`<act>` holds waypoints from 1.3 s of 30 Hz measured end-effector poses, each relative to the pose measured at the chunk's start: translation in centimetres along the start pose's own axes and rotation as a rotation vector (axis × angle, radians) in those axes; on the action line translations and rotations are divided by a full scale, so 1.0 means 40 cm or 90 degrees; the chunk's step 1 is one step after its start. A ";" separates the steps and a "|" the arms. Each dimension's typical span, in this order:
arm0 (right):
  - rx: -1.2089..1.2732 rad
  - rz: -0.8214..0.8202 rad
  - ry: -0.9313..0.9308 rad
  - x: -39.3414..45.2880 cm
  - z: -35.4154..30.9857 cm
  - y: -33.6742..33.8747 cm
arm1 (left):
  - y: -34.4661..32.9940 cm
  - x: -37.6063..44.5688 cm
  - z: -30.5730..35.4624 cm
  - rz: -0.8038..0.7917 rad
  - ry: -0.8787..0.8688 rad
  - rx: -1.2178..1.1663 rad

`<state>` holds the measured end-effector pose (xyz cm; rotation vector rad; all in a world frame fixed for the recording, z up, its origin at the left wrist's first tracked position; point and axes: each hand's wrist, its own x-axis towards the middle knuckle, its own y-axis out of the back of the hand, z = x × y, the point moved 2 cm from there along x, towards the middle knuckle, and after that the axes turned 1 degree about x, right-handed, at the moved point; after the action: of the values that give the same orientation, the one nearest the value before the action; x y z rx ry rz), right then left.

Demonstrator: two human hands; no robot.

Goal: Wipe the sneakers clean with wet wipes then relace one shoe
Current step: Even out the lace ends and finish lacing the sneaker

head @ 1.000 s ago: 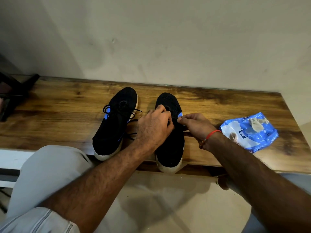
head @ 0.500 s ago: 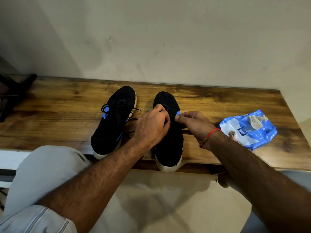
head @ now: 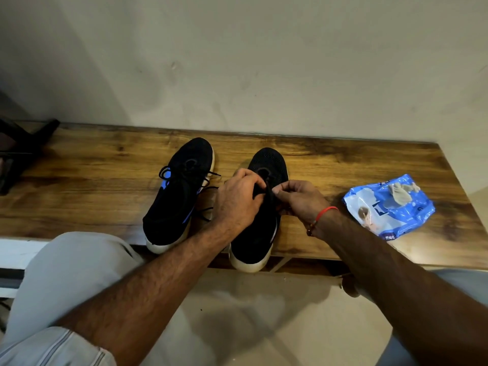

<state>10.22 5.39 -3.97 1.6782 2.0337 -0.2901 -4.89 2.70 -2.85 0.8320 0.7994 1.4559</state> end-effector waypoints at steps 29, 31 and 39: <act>-0.522 -0.040 0.276 0.032 -0.056 0.073 | 0.032 0.029 -0.044 -0.031 0.088 -0.103; -0.612 -0.056 0.282 0.028 -0.041 0.036 | 0.031 0.029 -0.041 -0.029 0.086 -0.094; -0.805 0.228 0.153 0.042 -0.092 0.173 | 0.038 0.027 -0.042 -0.029 0.084 -0.112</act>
<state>15.81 10.05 -0.67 1.1578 1.3906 1.1230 -7.15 3.72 -2.34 0.5867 0.7704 1.5284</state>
